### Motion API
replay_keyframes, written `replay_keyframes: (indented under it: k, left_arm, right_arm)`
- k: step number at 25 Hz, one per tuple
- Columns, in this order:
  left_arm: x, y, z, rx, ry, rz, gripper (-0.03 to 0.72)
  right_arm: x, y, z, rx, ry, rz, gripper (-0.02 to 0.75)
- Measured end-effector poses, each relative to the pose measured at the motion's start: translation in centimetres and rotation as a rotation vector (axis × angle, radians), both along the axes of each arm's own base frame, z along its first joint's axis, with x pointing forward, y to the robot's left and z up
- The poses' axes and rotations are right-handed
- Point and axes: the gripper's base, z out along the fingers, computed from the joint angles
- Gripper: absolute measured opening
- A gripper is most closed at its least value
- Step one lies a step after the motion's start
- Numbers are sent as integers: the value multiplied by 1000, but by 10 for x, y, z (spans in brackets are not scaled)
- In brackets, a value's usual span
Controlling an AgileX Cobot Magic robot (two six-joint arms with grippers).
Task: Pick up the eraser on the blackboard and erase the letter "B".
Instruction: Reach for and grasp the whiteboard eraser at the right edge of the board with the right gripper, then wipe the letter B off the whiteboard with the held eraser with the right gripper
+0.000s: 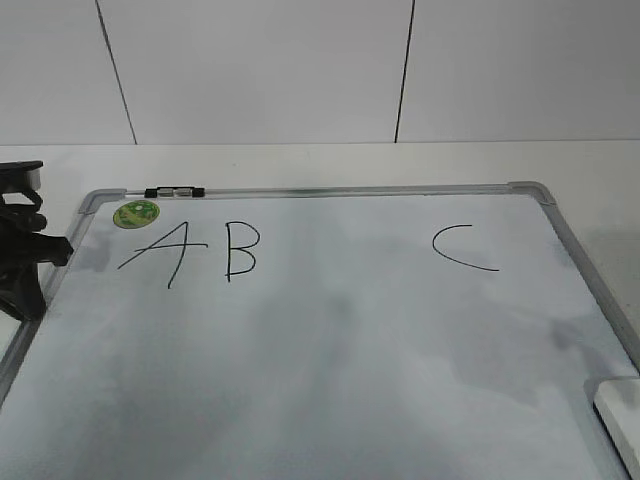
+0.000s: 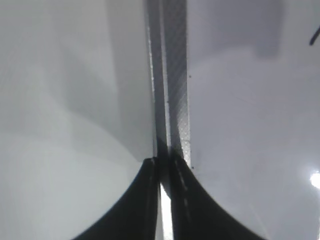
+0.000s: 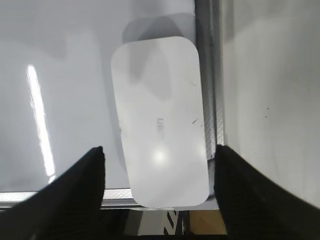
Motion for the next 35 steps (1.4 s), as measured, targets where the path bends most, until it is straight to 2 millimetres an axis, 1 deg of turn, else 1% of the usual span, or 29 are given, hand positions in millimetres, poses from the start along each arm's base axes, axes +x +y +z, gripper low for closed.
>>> replay_keyframes:
  k: [2, 7, 9, 20, 28, 35]
  left_arm:
    - [0, 0, 0, 1, 0, -1, 28]
    - [0, 0, 0, 1, 0, -1, 28]
    - [0, 0, 0, 1, 0, -1, 29]
    - [0, 0, 0, 2, -1, -5, 29]
    - [0, 0, 0, 2, -1, -5, 29]
    - [0, 0, 0, 2, -1, -5, 29]
  right_arm:
    - [-2, -1, 0, -12, 17, 5, 553]
    - [2, -1, -7, -19, 64, 27, 658]
    - [5, -1, -12, -21, 83, 38, 668]
    - [25, 5, -44, 12, 209, 82, 669]
    - [33, 3, -60, -11, 255, 97, 669]
    - [37, 3, -70, -17, 291, 102, 668]
